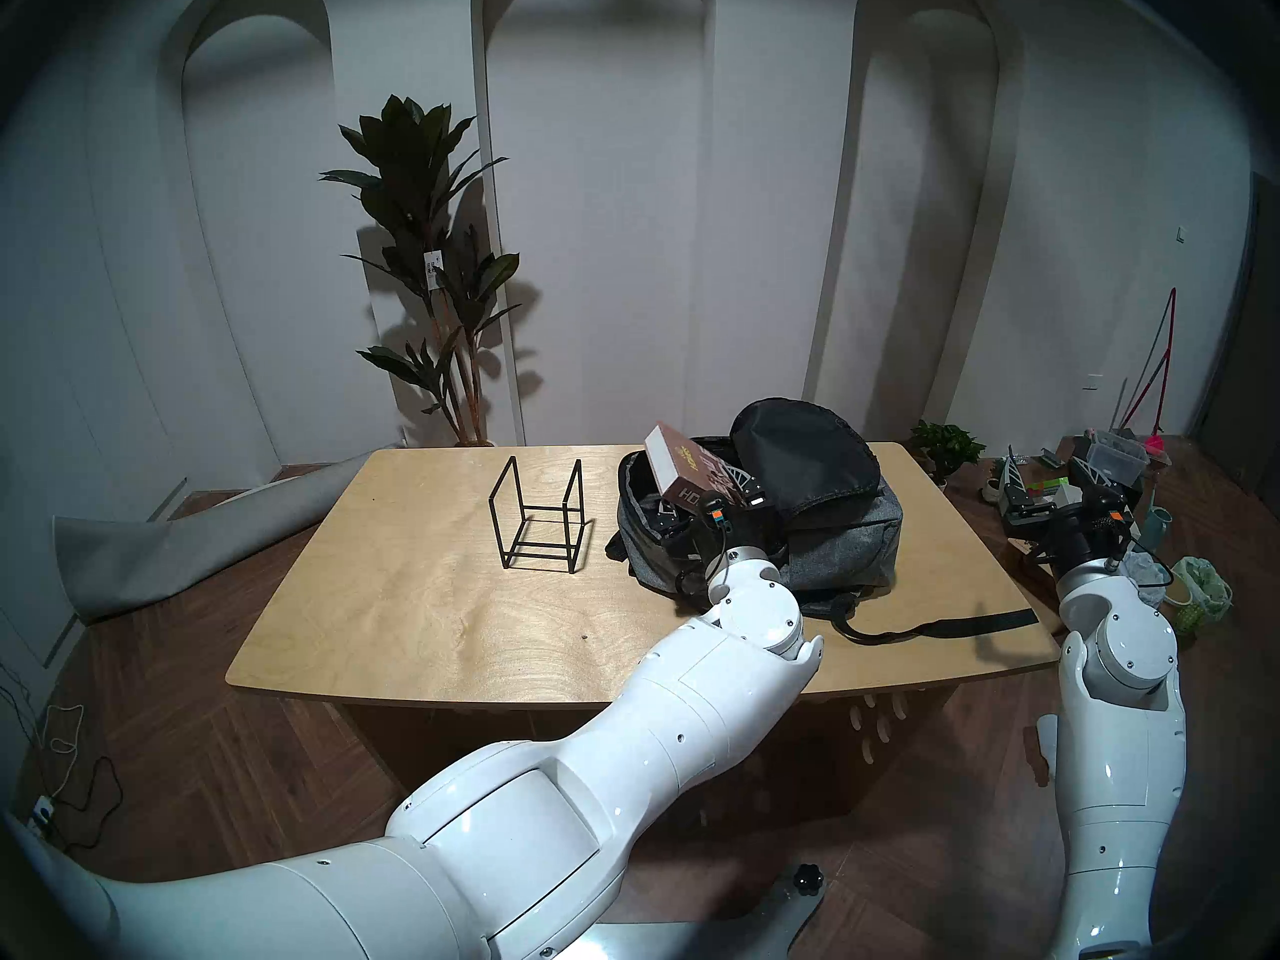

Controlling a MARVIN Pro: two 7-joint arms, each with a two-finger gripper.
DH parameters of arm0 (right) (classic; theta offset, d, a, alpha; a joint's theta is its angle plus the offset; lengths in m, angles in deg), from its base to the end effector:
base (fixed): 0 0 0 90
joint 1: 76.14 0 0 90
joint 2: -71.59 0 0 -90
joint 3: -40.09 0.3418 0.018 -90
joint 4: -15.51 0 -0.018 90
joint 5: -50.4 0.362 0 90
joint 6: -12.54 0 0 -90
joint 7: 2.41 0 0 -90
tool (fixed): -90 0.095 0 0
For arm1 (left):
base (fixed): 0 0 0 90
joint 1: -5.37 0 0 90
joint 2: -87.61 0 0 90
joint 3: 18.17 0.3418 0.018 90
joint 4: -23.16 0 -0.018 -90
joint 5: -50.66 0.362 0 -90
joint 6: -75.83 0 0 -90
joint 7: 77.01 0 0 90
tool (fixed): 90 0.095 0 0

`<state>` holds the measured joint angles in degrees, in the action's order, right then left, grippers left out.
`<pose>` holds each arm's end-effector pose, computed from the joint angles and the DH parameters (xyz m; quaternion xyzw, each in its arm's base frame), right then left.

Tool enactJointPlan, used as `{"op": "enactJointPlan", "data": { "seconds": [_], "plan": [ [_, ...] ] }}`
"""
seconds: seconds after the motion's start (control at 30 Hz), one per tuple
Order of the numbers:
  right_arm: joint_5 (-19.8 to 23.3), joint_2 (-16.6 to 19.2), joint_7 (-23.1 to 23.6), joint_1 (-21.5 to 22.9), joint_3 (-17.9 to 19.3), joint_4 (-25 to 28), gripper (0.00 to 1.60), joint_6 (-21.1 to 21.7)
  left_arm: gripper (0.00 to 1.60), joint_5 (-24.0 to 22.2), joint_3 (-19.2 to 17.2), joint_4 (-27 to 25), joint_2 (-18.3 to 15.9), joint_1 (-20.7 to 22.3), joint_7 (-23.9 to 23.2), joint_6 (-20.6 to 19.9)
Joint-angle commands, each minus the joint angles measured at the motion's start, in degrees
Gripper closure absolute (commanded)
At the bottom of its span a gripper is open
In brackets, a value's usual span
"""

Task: Put the book into the bag and close the bag

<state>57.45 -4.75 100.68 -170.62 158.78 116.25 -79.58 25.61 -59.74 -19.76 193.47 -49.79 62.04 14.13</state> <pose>0.4016 -0.2634 -0.2448 0.6227 -0.0043 0.7677 0.1514 0.5416 -0.3372 -0.3445 0.6640 0.1508 0.7295 0.0637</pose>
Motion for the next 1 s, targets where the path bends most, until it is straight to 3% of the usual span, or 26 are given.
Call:
{"op": "enactJointPlan", "data": {
  "seconds": [0.0,0.3,0.5,0.73,0.97],
  "plan": [
    [0.45,-0.07,-0.39,0.07,1.08,1.88,0.0,-0.37,0.0,0.74,2.75,-2.06,1.01,0.67,-3.82,-1.66],
    [0.73,-0.22,-0.71,-0.6,2.34,1.89,0.0,-0.29,0.0,2.43,5.8,3.92,3.15,2.8,-2.88,-8.4],
    [1.36,-0.16,-0.44,-0.76,2.68,1.12,0.0,-0.25,0.0,8.61,9.17,8.14,2.91,5.53,3.89,-12.35],
    [2.02,-0.3,-0.08,-0.17,2.2,0.26,0.0,-0.17,0.0,12.44,11.13,7.96,1.62,6.7,9.01,-13.6],
    [2.6,-0.39,0.41,0.76,1.63,-0.46,0.0,-0.35,0.0,12.44,10.69,4.63,-0.03,6.61,11.13,-15.75]
  ]
}}
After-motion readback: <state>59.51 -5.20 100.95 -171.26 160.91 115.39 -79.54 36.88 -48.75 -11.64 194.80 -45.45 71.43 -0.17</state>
